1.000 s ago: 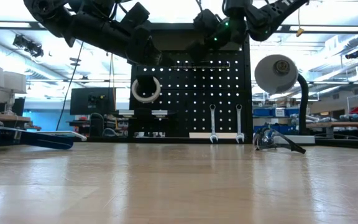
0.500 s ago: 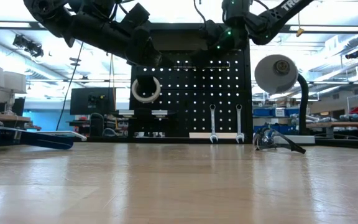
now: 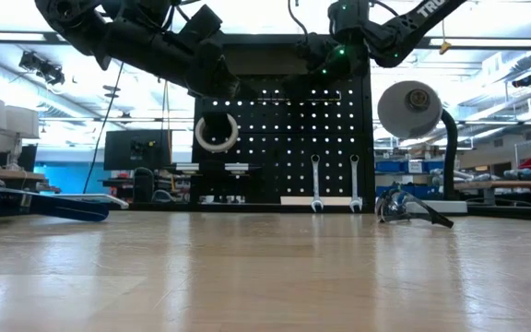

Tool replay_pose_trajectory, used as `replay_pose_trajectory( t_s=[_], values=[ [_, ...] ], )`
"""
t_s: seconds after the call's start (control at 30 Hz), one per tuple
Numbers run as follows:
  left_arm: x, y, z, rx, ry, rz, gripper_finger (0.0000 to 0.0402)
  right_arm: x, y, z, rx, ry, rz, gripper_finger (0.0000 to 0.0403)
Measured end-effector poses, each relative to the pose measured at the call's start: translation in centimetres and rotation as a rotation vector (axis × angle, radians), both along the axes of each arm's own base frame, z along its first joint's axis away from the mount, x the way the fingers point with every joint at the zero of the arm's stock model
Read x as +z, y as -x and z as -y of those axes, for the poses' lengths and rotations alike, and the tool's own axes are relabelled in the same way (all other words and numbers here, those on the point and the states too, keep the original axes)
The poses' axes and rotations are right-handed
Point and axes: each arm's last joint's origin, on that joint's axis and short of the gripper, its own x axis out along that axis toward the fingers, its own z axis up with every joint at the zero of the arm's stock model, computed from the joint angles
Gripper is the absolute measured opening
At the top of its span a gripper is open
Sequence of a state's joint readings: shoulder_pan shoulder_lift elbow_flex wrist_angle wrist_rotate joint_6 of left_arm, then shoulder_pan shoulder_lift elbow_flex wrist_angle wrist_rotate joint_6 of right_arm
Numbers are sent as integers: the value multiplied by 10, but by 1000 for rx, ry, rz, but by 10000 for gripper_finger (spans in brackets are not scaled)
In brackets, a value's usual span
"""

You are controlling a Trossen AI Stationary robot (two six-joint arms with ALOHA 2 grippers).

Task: Hang tools onto peg board
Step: Unhang the rectangular tool from the peg board

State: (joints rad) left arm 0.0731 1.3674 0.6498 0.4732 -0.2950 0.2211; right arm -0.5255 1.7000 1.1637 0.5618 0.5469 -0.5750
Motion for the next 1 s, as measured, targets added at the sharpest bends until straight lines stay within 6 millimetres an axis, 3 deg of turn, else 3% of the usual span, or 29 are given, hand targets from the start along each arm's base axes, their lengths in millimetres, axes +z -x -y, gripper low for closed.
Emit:
replay_pose_trajectory(
  t_s=[1.0],
  values=[
    [0,0,0,-1,-3,-1,115,-4,-5,-8,26,-33,-18,302]
  ],
)
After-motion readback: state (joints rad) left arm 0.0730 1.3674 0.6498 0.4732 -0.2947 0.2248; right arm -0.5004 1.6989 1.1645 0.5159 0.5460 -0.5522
